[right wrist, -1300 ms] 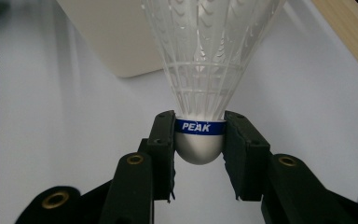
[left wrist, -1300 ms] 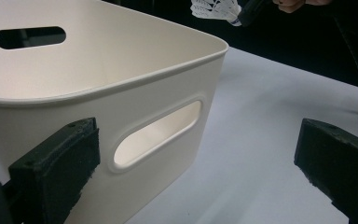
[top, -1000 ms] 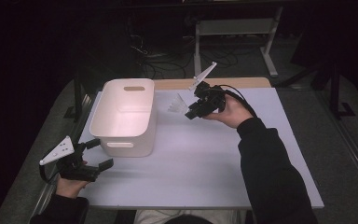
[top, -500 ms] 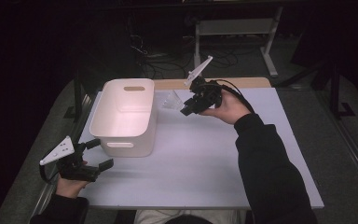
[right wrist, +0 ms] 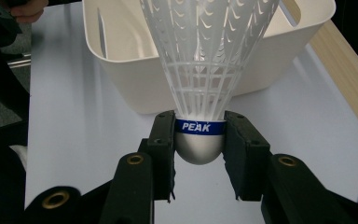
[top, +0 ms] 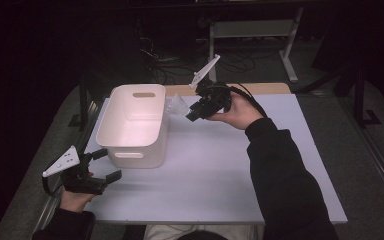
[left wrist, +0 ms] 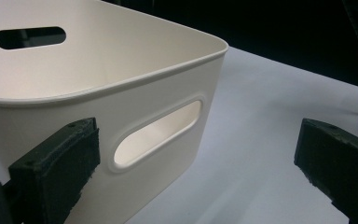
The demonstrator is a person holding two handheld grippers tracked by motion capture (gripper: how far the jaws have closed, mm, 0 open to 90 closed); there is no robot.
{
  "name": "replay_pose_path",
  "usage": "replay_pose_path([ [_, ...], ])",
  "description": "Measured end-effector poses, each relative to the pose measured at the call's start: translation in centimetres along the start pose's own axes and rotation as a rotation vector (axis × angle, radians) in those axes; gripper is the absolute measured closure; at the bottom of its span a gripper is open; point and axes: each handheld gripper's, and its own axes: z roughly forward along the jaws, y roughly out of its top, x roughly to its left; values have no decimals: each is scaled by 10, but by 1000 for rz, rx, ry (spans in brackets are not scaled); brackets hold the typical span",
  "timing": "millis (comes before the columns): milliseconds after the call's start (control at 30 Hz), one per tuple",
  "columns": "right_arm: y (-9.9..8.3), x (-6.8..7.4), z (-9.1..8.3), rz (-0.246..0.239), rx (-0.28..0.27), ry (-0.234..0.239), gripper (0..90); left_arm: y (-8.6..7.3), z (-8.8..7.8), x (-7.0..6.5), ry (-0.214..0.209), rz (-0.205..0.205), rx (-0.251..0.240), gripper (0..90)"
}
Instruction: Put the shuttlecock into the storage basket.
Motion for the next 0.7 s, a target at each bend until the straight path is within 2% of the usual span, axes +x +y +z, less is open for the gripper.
replay_pose_path([
  [700, 15, 5, 0, -22, -6, 7, 643, 0, 0, 0, 0, 1, 2, 0],
])
